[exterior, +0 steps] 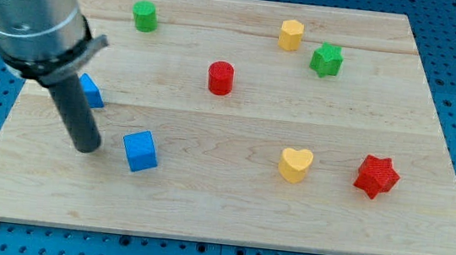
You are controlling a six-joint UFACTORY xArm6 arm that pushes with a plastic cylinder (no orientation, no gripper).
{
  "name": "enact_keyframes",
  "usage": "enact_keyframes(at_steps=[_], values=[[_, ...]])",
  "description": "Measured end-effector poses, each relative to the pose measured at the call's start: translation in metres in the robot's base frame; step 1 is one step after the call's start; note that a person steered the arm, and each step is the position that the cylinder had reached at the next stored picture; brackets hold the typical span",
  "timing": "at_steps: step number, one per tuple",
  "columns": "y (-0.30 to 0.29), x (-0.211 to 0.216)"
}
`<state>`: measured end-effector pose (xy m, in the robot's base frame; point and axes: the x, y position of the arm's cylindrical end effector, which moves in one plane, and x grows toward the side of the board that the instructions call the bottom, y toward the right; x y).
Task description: Drag the blue cube diagonally to blue triangle
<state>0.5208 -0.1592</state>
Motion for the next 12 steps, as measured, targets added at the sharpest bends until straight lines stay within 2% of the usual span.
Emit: enact_keyframes(at_steps=[4, 9, 12], values=[[0.097, 0.003], [0.097, 0.009], [0.106, -0.009]])
